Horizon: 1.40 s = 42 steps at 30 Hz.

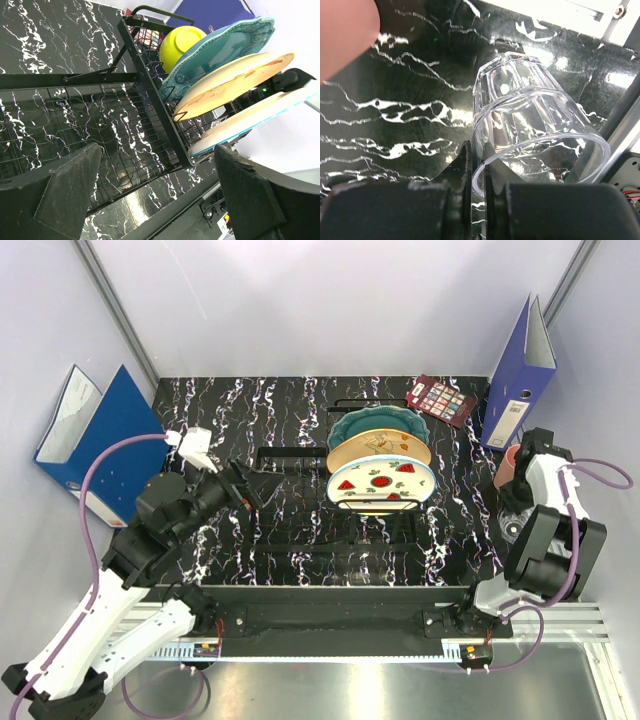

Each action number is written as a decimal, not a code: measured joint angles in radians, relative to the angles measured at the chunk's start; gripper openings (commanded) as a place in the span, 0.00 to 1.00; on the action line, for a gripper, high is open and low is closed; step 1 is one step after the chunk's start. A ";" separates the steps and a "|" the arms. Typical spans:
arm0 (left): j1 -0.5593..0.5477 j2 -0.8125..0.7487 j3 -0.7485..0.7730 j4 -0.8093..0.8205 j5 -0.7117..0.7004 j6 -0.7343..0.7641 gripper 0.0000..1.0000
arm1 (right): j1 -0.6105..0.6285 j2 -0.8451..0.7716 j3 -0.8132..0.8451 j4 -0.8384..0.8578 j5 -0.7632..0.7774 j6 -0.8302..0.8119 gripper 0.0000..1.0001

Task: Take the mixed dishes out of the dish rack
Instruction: Place the cup at the center of the board.

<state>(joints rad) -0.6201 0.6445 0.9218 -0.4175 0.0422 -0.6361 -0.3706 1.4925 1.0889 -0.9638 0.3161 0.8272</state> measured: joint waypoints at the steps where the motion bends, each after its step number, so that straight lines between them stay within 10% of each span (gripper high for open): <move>1: 0.000 -0.004 0.000 0.001 0.000 0.001 0.99 | -0.006 0.012 0.007 0.000 0.000 0.000 0.00; 26: 0.000 -0.016 -0.032 0.000 0.007 0.003 0.99 | -0.058 0.148 0.129 0.036 -0.080 -0.014 0.00; 42: 0.000 -0.012 -0.048 0.000 0.009 -0.011 0.99 | -0.063 0.108 0.127 0.062 -0.092 -0.021 0.46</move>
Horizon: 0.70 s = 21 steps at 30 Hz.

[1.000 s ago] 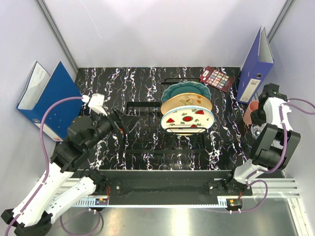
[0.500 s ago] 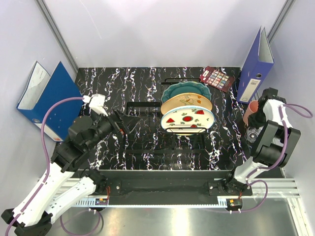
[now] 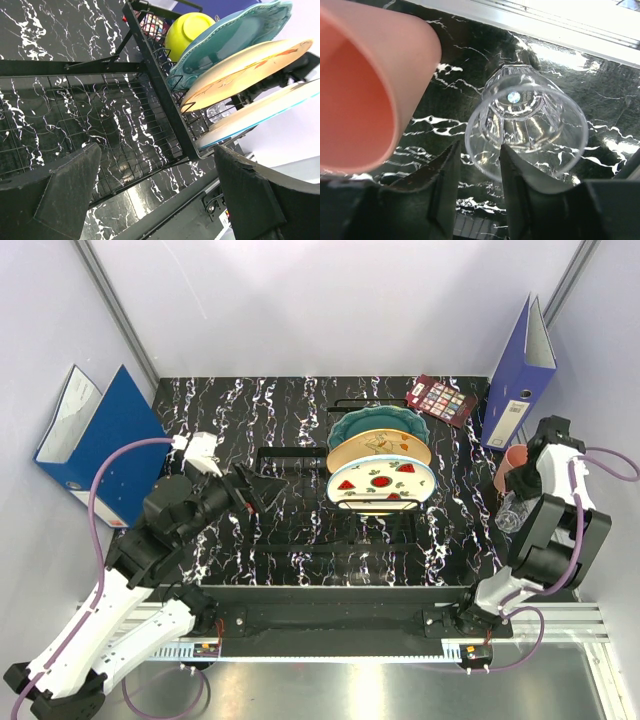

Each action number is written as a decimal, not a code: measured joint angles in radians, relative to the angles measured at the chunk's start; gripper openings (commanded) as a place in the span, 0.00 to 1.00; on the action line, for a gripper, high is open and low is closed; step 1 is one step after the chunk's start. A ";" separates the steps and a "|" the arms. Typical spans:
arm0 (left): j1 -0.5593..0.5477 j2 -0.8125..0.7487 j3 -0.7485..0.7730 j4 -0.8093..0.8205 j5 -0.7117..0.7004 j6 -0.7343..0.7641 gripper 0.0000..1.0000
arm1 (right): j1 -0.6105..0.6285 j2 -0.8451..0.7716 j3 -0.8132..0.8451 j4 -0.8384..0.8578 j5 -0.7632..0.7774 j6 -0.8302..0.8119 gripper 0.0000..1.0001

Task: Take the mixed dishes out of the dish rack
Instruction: Place the cup at the center of the board, then pick up the plate from the dish rack.

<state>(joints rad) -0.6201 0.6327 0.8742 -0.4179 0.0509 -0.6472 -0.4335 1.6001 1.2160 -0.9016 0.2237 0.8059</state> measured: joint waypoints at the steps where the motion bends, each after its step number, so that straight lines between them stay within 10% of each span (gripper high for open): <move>1: 0.000 0.003 0.000 0.000 0.000 0.000 0.99 | 0.000 -0.015 -0.002 0.000 0.000 0.000 0.47; 21: 0.000 0.003 0.012 -0.026 -0.054 0.039 0.99 | 0.224 -0.509 0.202 -0.075 -0.071 -0.008 0.69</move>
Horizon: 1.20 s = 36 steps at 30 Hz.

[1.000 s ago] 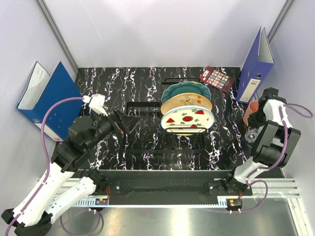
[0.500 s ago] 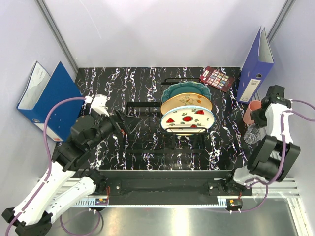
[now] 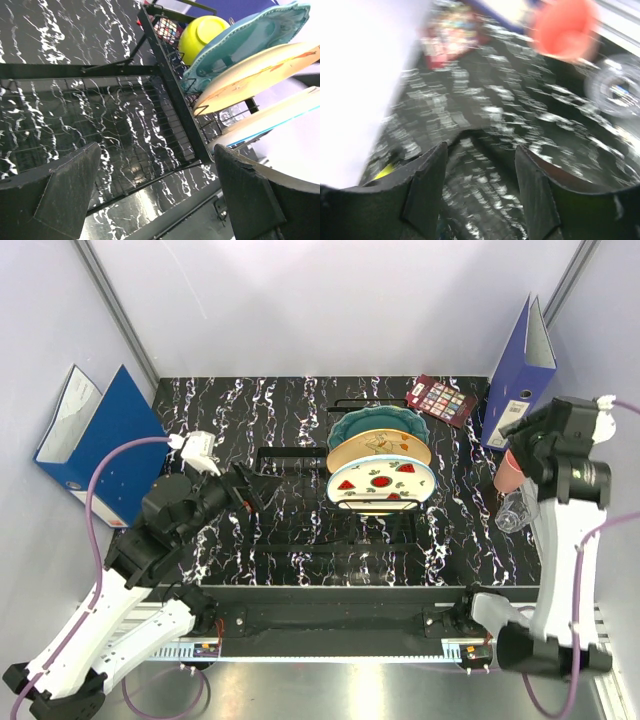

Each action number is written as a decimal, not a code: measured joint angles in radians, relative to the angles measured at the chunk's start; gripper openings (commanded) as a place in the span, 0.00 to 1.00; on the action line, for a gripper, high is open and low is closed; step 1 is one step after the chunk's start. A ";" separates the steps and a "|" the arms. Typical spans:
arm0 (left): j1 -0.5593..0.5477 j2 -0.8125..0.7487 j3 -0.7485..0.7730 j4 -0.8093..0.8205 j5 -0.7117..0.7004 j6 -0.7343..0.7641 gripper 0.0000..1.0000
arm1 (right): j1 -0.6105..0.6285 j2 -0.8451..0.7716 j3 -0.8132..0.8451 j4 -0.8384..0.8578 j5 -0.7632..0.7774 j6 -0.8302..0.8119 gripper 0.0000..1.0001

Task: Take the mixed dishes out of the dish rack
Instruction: Pick up the plate from the dish rack.

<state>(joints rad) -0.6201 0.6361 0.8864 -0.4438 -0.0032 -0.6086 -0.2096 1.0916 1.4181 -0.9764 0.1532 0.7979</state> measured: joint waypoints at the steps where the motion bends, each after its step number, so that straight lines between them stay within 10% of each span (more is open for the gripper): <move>1: 0.000 0.001 0.008 -0.006 -0.005 0.007 0.99 | 0.018 -0.024 0.021 0.010 -0.010 -0.010 0.72; 25: 0.000 0.151 0.179 -0.041 0.005 0.156 0.99 | 0.202 -0.655 -0.395 0.556 -0.528 -0.259 0.97; 30: 0.000 0.132 0.175 -0.040 0.023 0.162 0.99 | 0.223 -0.777 -0.566 0.582 -0.641 -0.297 0.71; 36: 0.000 0.068 0.117 0.001 0.063 0.180 0.99 | 0.223 -0.896 -0.644 0.573 -0.667 -0.358 0.63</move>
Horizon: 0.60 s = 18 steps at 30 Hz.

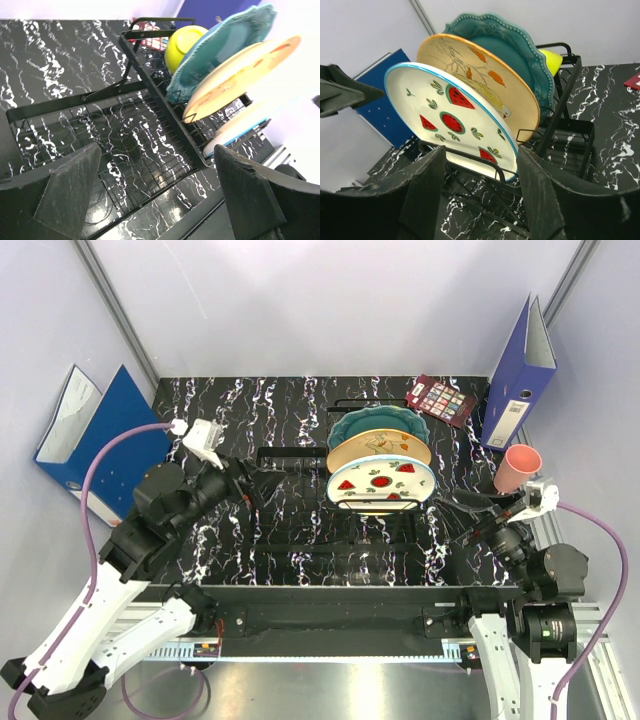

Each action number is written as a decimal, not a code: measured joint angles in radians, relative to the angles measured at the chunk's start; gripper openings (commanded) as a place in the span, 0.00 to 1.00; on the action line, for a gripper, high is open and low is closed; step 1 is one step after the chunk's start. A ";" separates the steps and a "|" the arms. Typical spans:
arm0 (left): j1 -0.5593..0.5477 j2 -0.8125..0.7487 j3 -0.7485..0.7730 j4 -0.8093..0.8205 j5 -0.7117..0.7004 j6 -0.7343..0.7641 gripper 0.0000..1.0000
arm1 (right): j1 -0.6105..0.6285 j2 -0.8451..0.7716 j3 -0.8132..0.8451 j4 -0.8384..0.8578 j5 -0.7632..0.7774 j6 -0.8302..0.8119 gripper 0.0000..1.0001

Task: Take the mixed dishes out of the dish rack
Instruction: Pick up the plate from the dish rack.

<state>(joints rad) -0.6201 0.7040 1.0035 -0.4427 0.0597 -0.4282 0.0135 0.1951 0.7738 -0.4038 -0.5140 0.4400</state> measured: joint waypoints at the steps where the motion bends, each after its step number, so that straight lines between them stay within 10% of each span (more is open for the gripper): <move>1: 0.000 -0.003 0.000 0.005 0.009 0.006 0.99 | 0.000 -0.003 -0.007 0.000 0.000 -0.006 0.63; 18: 0.000 0.081 -0.049 0.198 0.251 0.080 0.98 | 0.010 0.099 -0.045 0.043 0.012 -0.051 0.57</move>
<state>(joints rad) -0.6205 0.7853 0.9546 -0.2447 0.3103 -0.3481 0.0235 0.2943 0.7284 -0.3603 -0.5018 0.3885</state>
